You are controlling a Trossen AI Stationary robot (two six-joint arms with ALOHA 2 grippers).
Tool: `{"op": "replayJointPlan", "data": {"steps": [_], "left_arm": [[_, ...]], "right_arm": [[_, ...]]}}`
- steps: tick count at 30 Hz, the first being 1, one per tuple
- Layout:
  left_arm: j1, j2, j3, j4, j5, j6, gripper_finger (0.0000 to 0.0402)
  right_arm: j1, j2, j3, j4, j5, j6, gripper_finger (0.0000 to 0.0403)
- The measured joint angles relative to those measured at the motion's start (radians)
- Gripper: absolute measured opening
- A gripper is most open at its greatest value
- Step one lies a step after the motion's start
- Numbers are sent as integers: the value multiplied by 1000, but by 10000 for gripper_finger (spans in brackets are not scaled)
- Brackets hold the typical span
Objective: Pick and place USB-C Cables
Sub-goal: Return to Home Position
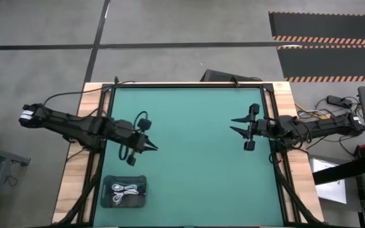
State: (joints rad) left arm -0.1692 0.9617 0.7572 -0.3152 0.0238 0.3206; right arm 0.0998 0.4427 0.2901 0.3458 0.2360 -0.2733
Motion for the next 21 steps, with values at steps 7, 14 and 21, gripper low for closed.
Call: {"op": "replayJointPlan", "data": {"steps": [7,14,21], "left_arm": [[8,-154,-153,138,-1,0,5],[36,-304,-271,182,-26,-35,5],[53,-440,-358,180,-33,-54,5]], "right_arm": [[-2,-86,-6,-107,45,0,117],[-2,-176,-50,-133,62,-7,117],[-3,-285,-113,-132,107,-23,117]]}}
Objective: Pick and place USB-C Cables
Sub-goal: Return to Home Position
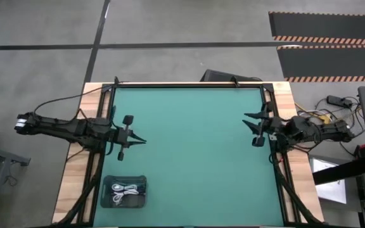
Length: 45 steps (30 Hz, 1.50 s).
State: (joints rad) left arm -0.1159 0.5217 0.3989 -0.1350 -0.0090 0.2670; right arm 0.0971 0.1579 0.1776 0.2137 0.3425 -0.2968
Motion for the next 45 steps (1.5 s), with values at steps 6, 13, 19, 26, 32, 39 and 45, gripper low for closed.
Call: {"op": "replayJointPlan", "data": {"steps": [6,13,19,26,32,39,45], "left_arm": [[1,-101,-59,0,0,-10,5],[5,-243,-129,-6,-6,-52,5],[5,-370,-191,-12,-7,-55,5],[5,-500,-254,-7,-8,-77,5],[5,-494,-291,3,-11,-103,5],[5,-498,-295,0,-16,-183,5],[5,-494,-324,-3,-56,-183,5]], "right_arm": [[0,-89,-35,-22,1,-8,117],[0,-157,-57,-70,18,-12,117],[0,-157,-70,-73,26,-5,117],[0,-158,-88,-75,26,9,117],[0,-158,-139,-12,26,9,117],[0,-155,-165,-41,10,53,117],[0,-143,-166,-61,-2,81,118]]}}
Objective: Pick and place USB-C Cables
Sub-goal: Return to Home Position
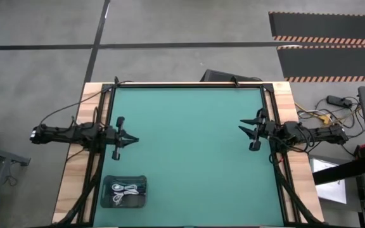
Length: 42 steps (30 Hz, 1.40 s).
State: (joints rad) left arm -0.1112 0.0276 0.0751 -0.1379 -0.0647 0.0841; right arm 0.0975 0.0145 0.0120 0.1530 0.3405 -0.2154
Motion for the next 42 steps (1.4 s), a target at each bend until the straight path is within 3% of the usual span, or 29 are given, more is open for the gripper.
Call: {"op": "replayJointPlan", "data": {"steps": [11,42], "left_arm": [[0,43,-32,100,-20,0,5],[0,149,-36,103,-19,1,5]], "right_arm": [[0,26,0,-21,0,61,118],[0,27,-1,-22,0,59,118]]}}
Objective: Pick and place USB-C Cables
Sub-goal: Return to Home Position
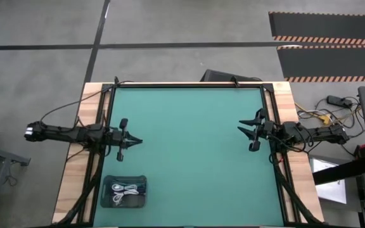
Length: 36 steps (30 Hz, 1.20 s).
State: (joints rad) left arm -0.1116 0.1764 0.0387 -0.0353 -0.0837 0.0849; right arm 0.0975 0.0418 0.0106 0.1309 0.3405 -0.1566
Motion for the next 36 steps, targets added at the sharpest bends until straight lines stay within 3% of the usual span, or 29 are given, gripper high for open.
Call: {"op": "replayJointPlan", "data": {"steps": [36], "left_arm": [[0,107,0,0,1,0,5]], "right_arm": [[0,0,-1,0,0,0,118]]}}
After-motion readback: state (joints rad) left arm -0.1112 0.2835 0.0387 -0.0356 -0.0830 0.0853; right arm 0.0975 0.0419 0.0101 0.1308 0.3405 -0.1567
